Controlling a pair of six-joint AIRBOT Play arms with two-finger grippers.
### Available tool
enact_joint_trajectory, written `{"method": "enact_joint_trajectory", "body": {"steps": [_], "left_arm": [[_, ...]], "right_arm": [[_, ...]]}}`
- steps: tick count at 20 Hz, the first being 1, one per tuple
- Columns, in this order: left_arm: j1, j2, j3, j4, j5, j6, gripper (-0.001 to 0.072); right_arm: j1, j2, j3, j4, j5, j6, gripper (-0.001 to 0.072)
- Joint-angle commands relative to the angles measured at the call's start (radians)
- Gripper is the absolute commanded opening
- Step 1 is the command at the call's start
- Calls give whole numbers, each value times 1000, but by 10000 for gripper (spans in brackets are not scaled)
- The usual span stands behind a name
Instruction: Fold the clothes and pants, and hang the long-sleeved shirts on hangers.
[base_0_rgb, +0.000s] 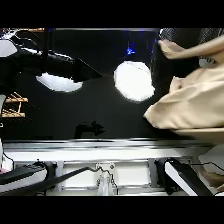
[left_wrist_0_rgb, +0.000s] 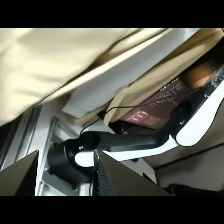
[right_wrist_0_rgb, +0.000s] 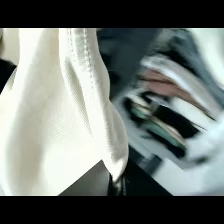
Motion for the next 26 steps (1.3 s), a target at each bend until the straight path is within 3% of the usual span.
{"method": "enact_joint_trajectory", "body": {"steps": [1,7,13,22,26], "left_arm": [[-3,0,-1,2,-8,2,347],[-3,0,-1,111,-7,1,346],[-3,0,-1,114,-8,1,347],[-3,0,-1,114,-30,-11,347],[-3,-1,-1,114,-30,-18,347]], "right_arm": [[-144,13,1,-42,-20,13,29],[-380,8,1,-47,-224,185,28],[-554,-27,1,-16,-318,260,28],[-692,-109,1,77,-415,266,28],[-764,-114,1,98,-452,316,28]]}}
